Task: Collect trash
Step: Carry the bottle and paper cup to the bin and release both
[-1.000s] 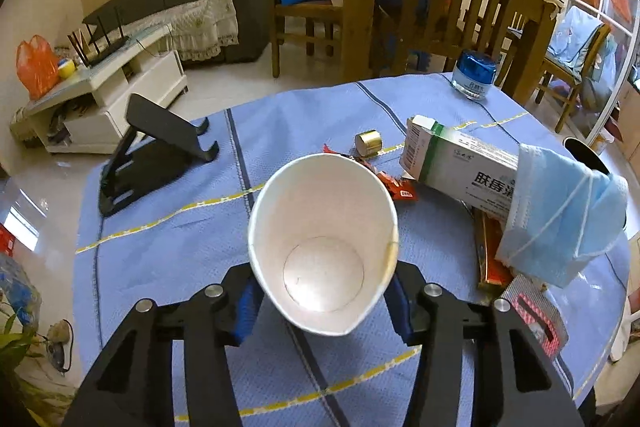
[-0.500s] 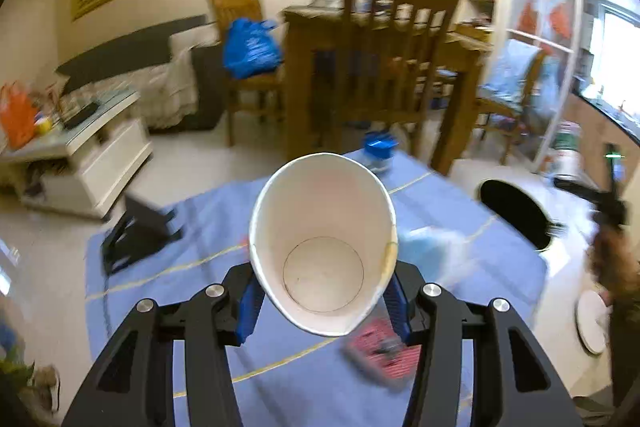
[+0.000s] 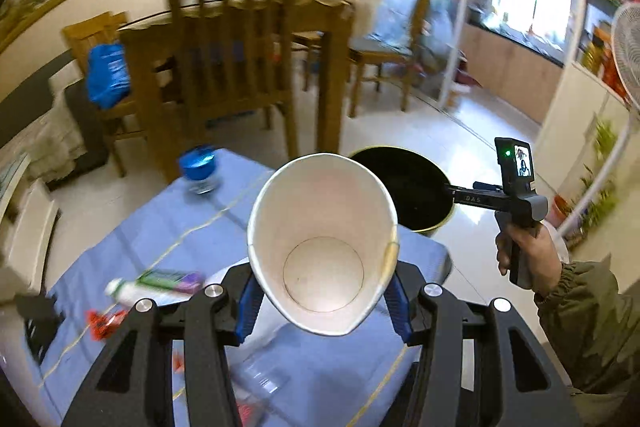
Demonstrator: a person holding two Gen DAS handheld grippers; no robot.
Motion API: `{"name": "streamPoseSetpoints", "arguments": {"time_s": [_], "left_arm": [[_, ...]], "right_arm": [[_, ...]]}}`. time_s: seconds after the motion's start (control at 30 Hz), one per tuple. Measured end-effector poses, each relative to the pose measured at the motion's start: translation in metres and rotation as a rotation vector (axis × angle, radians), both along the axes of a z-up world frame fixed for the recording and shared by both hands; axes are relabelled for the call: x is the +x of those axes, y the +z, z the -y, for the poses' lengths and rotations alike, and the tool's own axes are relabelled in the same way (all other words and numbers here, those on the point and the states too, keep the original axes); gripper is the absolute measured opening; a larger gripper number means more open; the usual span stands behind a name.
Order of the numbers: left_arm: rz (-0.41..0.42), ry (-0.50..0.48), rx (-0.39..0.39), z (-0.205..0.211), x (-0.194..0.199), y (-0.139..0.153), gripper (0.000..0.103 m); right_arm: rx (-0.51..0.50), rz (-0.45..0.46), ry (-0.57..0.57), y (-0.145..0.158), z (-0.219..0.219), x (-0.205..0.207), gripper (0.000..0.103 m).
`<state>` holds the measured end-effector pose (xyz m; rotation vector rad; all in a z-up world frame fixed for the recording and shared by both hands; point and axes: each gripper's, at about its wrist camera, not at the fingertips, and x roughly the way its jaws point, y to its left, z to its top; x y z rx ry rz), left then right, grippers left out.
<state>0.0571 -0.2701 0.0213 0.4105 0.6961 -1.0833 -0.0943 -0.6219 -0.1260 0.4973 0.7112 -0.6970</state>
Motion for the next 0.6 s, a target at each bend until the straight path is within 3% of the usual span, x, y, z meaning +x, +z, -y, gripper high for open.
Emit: {"name": "streamPoseSetpoints", "arguments": {"time_s": [0.2,0.37,0.43,0.5,0.6], "left_arm": [[-0.034,-0.071,0.054,0.071,-0.007,-0.018,0.052],[-0.045,-0.11,0.124,0.146,-0.005,-0.033,0.053],[-0.054,-0.116,0.139,0.17,-0.004,-0.035,0.059],[-0.064,-0.104,0.165,0.194,0.001,-0.037,0.089],[-0.054,-0.094,0.153,0.205,0.002,-0.031,0.093]], "right_arm": [[0.065,-0.023,-0.044,-0.02,0.028,-0.053,0.092],[0.107,-0.022,-0.069,-0.036,0.039,-0.071,0.092],[0.113,-0.018,-0.072,-0.038,0.041,-0.073,0.092],[0.124,-0.013,-0.074,-0.041,0.043,-0.076,0.092],[0.133,-0.016,-0.074,-0.044,0.045,-0.081,0.092]]}}
